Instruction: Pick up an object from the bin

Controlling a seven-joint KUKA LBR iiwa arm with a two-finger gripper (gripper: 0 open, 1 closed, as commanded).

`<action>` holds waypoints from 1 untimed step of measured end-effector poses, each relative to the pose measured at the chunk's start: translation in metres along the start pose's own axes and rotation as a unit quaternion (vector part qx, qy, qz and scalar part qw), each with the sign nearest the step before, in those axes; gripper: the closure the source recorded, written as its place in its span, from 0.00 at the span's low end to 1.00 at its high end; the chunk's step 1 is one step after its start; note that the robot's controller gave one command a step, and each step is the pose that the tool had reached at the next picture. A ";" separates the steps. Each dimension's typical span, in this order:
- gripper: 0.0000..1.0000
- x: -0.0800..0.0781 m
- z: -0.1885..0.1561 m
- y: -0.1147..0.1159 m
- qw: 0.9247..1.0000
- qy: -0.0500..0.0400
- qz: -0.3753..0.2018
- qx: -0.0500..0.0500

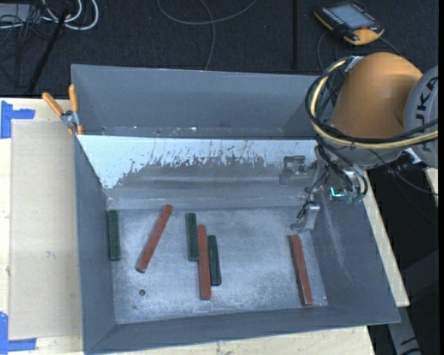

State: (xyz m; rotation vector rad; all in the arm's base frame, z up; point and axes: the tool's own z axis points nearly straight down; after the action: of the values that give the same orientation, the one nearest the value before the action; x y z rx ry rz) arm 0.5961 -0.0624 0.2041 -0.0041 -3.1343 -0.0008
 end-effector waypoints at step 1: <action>0.00 -0.002 -0.004 0.000 1.000 -0.004 -0.001 0.000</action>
Offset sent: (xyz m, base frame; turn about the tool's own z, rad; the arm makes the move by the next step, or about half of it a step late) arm 0.0037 -0.0297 -0.0767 0.0450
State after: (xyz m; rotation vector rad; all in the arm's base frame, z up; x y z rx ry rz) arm 0.5977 -0.0623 0.2082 -0.0022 -3.1416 0.0004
